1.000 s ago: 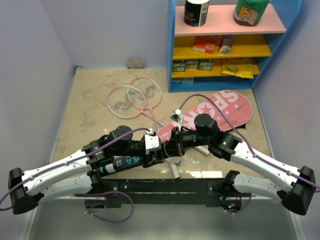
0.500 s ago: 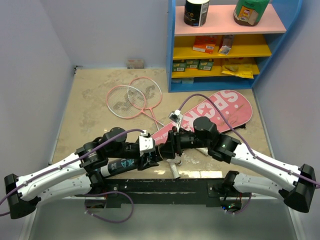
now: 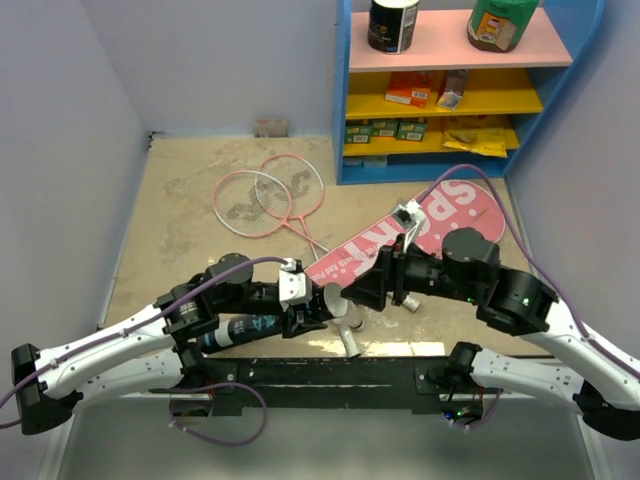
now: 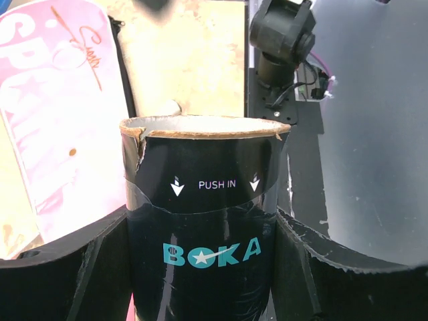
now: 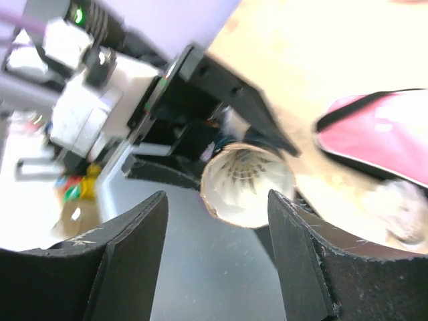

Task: Pack up the badminton gear

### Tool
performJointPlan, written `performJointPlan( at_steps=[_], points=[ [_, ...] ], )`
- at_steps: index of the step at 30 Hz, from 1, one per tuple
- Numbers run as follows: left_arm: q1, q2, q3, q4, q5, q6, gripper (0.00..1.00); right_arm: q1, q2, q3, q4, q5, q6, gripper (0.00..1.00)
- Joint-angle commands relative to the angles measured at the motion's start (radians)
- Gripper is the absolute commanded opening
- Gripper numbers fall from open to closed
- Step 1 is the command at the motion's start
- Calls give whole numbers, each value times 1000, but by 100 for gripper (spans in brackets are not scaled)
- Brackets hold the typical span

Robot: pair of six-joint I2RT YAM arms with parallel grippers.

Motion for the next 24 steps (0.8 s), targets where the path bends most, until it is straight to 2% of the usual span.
performJointPlan(
  at_steps=[1,3,6,15,24],
  points=[
    [-3,11,24,52,-65,-10,4,2,30,119,-309,265,-24,64],
    [-3,24,36,18,-170,-8,2,2,54,129,-412,360,-22,63],
    [-4,24,48,-17,-343,-5,0,2,85,84,-452,405,-15,63],
    [-3,-31,53,-43,-726,-70,0,2,247,-36,-353,433,22,64],
    [-4,-95,51,-49,-869,-123,0,2,409,-62,-249,422,45,64]
  ],
)
